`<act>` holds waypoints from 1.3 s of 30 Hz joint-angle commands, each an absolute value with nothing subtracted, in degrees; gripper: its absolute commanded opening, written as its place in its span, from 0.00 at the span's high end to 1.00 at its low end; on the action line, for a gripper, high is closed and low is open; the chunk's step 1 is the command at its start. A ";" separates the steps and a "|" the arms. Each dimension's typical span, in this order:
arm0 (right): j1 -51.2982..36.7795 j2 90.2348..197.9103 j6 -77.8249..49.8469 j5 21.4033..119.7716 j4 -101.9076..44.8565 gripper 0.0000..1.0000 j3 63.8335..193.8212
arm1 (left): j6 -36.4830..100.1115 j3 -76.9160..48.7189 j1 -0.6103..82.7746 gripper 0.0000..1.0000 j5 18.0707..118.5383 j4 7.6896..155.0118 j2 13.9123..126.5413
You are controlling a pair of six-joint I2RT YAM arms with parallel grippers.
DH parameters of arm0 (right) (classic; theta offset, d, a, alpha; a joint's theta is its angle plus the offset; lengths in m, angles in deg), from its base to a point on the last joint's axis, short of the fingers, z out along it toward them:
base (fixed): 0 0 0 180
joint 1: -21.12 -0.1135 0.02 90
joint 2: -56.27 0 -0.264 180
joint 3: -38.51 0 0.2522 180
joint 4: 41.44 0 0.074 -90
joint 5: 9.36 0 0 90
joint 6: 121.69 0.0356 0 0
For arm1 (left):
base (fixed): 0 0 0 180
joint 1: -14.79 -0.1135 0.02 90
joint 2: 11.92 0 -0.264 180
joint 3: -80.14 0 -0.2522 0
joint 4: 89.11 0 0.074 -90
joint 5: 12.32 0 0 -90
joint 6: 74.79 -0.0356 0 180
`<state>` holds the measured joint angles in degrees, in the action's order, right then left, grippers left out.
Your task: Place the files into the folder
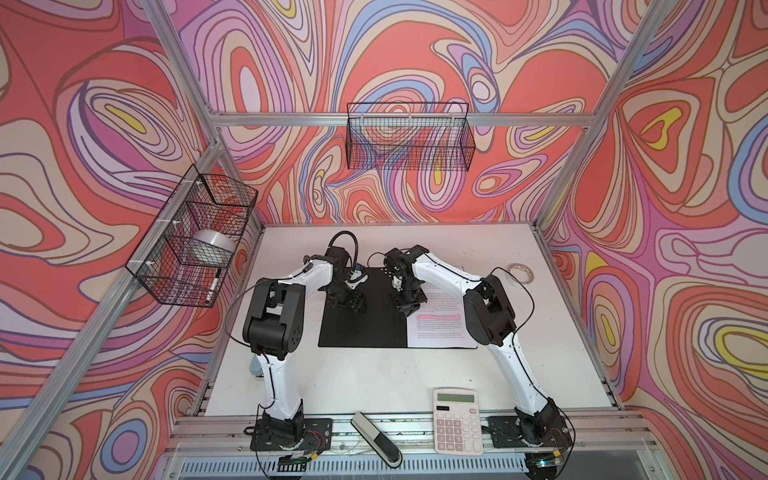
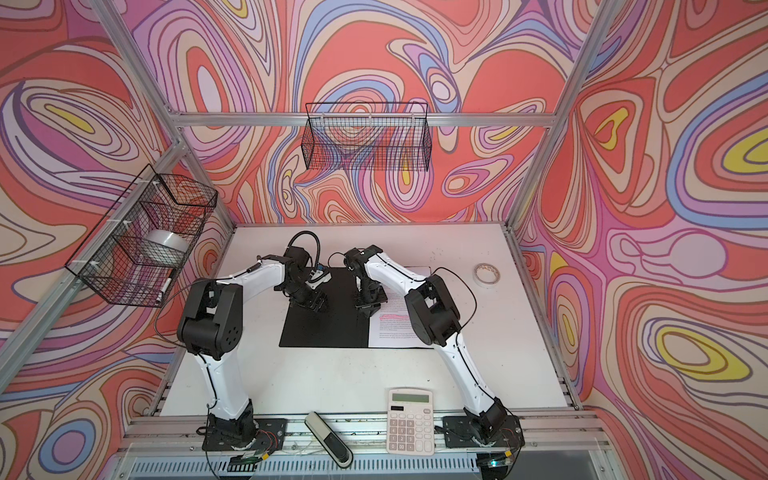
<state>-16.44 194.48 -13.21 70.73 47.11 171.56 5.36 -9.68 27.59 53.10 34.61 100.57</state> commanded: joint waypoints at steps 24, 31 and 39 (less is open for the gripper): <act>-15.66 198.00 -13.76 73.16 50.76 0.89 175.04 | 4.89 -10.78 27.10 0.41 52.89 31.96 100.50; -15.66 197.30 -13.76 73.81 52.19 0.87 177.73 | 4.67 -10.75 27.10 0.41 53.18 31.94 100.41; -15.71 196.27 -13.51 74.55 53.00 0.85 182.15 | 4.63 -10.26 27.05 0.41 53.26 31.53 99.58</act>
